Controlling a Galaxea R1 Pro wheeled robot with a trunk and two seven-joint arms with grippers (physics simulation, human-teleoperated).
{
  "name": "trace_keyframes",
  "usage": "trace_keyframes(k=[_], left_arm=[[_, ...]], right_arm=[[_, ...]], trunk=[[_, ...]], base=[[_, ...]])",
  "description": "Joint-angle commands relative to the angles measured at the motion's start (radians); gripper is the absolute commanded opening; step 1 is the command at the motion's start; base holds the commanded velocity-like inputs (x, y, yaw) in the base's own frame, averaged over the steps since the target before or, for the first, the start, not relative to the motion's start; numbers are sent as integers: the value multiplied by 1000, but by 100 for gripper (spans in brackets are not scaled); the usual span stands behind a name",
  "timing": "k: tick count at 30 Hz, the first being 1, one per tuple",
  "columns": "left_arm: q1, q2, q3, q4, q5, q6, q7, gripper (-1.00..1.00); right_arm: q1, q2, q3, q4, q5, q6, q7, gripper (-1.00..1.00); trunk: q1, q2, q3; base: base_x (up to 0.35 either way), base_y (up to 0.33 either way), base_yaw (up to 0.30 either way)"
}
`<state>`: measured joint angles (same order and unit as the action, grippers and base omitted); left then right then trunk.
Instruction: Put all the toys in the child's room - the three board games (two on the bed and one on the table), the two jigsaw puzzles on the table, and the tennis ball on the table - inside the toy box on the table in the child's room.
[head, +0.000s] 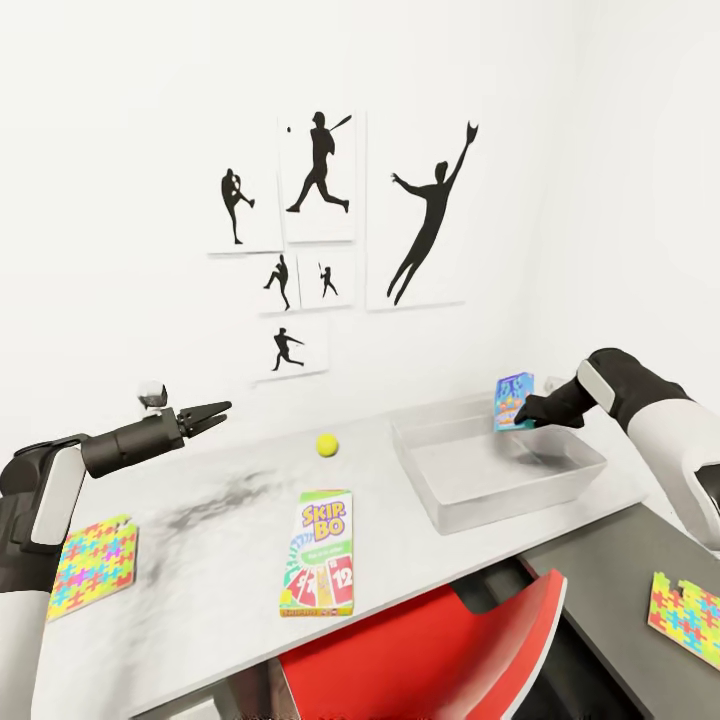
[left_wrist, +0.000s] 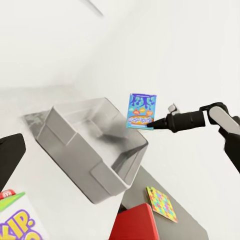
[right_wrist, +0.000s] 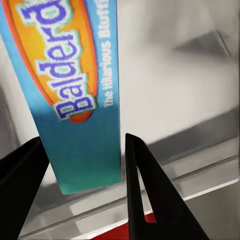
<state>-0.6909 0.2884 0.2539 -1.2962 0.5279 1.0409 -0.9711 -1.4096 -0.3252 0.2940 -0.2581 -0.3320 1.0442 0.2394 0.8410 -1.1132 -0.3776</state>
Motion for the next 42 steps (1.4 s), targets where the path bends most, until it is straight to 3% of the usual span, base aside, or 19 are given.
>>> trace_keyframes(k=[1,6,12,42], left_arm=[[-1,0,1,0,-2,4,-5,100],[-1,3,1,0,-3,4,-5,100],[-1,33,1,0,-2,4,-6,100],[-1,38,2,0,0,4,-6,100]], right_arm=[[-4,-1,9,-1,-7,3,0,-100],[-36,-2,9,5,-7,3,0,-100],[-49,-4,8,9,-7,3,0,-100],[-49,-2,8,9,-7,3,0,-100]], trunk=[[0,-1,-3],[0,-1,-11],[0,-1,-21],[-115,209,51]], base=[[0,0,0],[0,0,0],[0,0,0],[0,0,0]])
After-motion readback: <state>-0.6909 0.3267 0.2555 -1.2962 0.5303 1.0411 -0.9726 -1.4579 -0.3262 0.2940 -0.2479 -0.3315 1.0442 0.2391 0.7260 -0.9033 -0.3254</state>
